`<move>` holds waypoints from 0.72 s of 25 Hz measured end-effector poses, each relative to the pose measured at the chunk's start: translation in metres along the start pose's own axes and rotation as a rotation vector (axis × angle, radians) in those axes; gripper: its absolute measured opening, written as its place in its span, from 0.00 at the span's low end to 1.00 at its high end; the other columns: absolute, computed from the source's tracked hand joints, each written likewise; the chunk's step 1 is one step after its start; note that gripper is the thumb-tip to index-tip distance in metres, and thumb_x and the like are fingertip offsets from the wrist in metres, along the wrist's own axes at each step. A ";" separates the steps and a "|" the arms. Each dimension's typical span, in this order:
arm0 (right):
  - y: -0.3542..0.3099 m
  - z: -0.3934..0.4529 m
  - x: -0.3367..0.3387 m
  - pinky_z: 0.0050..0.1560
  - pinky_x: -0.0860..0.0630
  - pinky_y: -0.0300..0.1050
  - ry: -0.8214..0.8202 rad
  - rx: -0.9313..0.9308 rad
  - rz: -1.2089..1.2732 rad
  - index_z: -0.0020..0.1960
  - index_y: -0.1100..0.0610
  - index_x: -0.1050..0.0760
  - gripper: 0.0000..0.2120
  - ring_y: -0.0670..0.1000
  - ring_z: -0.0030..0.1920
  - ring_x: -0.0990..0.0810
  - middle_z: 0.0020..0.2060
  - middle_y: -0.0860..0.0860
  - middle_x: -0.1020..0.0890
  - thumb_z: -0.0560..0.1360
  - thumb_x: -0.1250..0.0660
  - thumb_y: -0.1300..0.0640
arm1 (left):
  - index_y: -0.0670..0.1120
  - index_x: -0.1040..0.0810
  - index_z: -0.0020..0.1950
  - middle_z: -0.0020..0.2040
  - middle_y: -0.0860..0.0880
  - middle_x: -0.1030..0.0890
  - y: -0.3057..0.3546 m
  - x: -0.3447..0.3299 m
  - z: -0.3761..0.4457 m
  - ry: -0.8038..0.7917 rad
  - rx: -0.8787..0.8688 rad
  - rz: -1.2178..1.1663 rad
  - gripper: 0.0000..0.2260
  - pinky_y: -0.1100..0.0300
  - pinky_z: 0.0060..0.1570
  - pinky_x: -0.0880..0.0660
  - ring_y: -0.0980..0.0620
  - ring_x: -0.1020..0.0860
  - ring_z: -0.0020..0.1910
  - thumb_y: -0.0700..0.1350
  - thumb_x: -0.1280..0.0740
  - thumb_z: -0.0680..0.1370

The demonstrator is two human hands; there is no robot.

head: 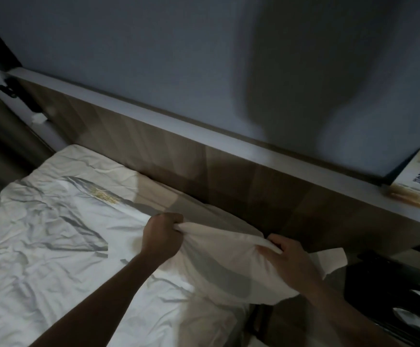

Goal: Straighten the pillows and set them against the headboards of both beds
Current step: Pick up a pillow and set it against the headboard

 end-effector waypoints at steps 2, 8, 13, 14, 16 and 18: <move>0.006 0.023 0.014 0.40 0.29 0.36 0.012 -0.017 0.001 0.43 0.40 0.24 0.07 0.37 0.38 0.21 0.35 0.35 0.19 0.80 0.31 0.45 | 0.45 0.12 0.52 0.50 0.44 0.12 0.015 -0.011 0.026 0.016 0.008 0.006 0.18 0.55 0.51 0.23 0.40 0.16 0.54 0.39 0.35 0.68; 0.044 0.085 0.035 0.53 0.21 0.54 0.027 -0.138 0.062 0.55 0.47 0.20 0.24 0.51 0.50 0.17 0.50 0.49 0.17 0.73 0.33 0.29 | 0.45 0.12 0.53 0.48 0.44 0.13 0.046 -0.055 0.112 -0.122 0.014 0.036 0.14 0.53 0.51 0.21 0.41 0.17 0.52 0.37 0.34 0.73; 0.065 0.107 0.029 0.54 0.19 0.56 0.059 -0.192 -0.066 0.51 0.47 0.21 0.20 0.47 0.46 0.17 0.44 0.45 0.17 0.76 0.36 0.31 | 0.47 0.18 0.43 0.43 0.49 0.17 0.043 -0.098 0.146 -0.258 0.042 0.006 0.09 0.56 0.43 0.22 0.43 0.18 0.47 0.36 0.35 0.71; 0.069 0.110 0.032 0.55 0.20 0.54 0.090 -0.199 -0.116 0.53 0.46 0.22 0.17 0.47 0.48 0.18 0.45 0.44 0.18 0.78 0.36 0.34 | 0.46 0.17 0.45 0.46 0.48 0.16 0.045 -0.103 0.147 -0.245 0.001 0.006 0.10 0.54 0.46 0.19 0.44 0.19 0.49 0.36 0.35 0.70; 0.075 0.117 0.042 0.54 0.24 0.49 0.139 -0.199 -0.219 0.55 0.48 0.22 0.14 0.49 0.50 0.21 0.48 0.46 0.20 0.81 0.36 0.38 | 0.46 0.16 0.50 0.51 0.48 0.16 0.043 -0.109 0.153 -0.168 -0.088 0.039 0.10 0.50 0.52 0.19 0.45 0.21 0.53 0.38 0.32 0.72; 0.088 0.124 0.051 0.57 0.26 0.49 0.174 -0.193 -0.324 0.63 0.54 0.20 0.18 0.54 0.57 0.20 0.55 0.51 0.19 0.82 0.36 0.42 | 0.48 0.18 0.57 0.58 0.47 0.18 0.033 -0.107 0.162 -0.083 -0.134 0.140 0.12 0.49 0.58 0.22 0.44 0.24 0.60 0.44 0.30 0.74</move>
Point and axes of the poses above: each hand's wrist, its own z-axis towards the middle knuckle, its own x-axis out of the back of the hand, y = z × x, the point moved 3 cm from there along z, towards the middle knuckle
